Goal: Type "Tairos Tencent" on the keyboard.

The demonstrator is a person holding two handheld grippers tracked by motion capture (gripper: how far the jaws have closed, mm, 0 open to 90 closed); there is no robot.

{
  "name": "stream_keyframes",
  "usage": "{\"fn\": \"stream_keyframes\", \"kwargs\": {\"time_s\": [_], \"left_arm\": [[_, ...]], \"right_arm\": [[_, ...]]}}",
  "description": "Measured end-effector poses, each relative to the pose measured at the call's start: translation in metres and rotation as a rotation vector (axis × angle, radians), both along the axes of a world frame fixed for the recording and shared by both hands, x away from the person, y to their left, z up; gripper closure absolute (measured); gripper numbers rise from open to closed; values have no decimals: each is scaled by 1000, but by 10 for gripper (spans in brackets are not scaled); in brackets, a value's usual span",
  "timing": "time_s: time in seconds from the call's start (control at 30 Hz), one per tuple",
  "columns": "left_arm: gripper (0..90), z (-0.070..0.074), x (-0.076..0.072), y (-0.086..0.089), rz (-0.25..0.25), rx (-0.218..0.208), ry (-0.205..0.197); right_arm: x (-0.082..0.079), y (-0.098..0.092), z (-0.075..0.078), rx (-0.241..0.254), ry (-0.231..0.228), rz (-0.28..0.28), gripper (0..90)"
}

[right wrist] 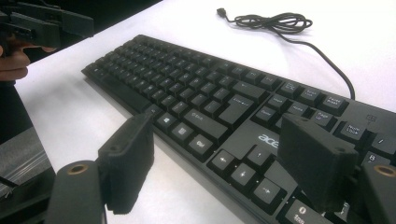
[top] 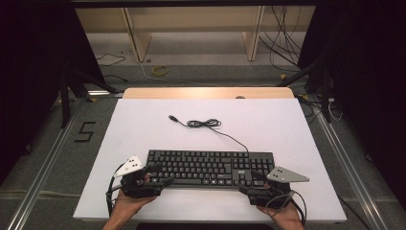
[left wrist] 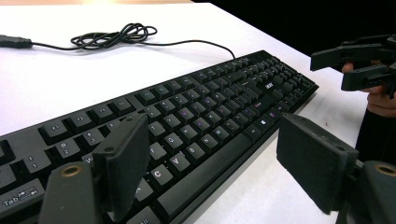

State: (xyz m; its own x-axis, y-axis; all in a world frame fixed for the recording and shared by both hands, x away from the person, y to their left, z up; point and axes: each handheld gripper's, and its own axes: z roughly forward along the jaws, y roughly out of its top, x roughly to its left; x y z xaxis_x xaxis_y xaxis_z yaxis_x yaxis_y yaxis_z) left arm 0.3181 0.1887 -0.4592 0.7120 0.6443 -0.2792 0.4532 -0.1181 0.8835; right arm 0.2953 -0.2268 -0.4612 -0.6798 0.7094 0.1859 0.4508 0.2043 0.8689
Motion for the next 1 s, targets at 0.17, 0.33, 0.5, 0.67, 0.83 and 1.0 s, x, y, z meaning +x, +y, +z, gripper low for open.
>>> {"fn": "stream_keyframes", "kwargs": {"time_s": [0.17,0.33,0.5,0.67,0.83,1.0], "left_arm": [[252,0,0,0,-1,0,0],[252,0,0,0,1,1,1],[252,0,0,0,2,1,1],[253,0,1,3,13,-2,3],[254,0,2,5,31,6,9],[260,-1,4,8,67,11,26]], "right_arm": [[0,0,0,1,-1,1,281],[0,1,0,2,-1,2,281],[1,2,0,0,0,4,281],[2,5,0,2,3,9,281],[7,15,2,1,5,30,281],[14,29,5,-3,13,56,282]]}}
